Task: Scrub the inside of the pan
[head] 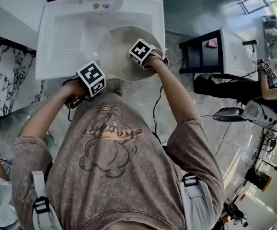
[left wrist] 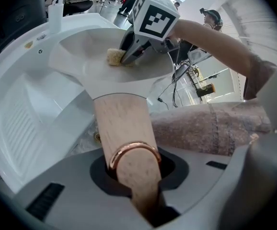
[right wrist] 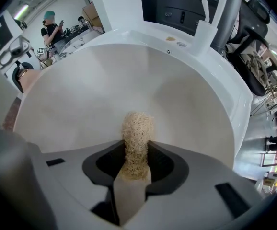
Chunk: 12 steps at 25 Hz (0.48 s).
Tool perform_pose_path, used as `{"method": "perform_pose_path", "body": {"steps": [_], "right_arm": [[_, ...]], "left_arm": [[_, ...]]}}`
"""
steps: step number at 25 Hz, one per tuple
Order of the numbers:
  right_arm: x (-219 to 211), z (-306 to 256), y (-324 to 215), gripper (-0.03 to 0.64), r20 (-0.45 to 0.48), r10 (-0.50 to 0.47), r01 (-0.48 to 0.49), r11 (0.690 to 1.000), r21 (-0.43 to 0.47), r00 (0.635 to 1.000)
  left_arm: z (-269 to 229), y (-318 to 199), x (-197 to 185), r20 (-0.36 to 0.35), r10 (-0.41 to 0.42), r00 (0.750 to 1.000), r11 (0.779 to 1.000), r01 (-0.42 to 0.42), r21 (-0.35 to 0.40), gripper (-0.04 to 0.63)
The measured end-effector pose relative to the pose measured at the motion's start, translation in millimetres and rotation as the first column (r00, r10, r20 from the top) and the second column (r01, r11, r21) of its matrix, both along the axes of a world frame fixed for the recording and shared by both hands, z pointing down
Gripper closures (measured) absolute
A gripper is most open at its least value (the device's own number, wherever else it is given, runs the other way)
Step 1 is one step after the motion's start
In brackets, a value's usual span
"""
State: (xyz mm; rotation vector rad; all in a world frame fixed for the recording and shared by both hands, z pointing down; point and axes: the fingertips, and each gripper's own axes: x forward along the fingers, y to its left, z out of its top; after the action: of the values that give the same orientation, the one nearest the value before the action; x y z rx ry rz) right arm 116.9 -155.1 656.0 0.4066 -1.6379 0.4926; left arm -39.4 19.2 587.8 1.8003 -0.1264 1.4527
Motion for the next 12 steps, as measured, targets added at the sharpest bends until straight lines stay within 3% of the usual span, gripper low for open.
{"method": "perform_pose_path", "body": {"steps": [6, 12], "right_arm": [[-13, -8, 11, 0.466, 0.022, -0.061, 0.061, 0.998, 0.009, 0.998], [-44, -41, 8, 0.465, 0.163, -0.037, 0.025, 0.997, 0.077, 0.986]], "left_arm": [[-1, 0, 4, -0.041, -0.033, 0.999, 0.999, 0.033, 0.003, 0.512], [0, -3, 4, -0.034, -0.053, 0.998, 0.998, 0.054, 0.016, 0.520]]}}
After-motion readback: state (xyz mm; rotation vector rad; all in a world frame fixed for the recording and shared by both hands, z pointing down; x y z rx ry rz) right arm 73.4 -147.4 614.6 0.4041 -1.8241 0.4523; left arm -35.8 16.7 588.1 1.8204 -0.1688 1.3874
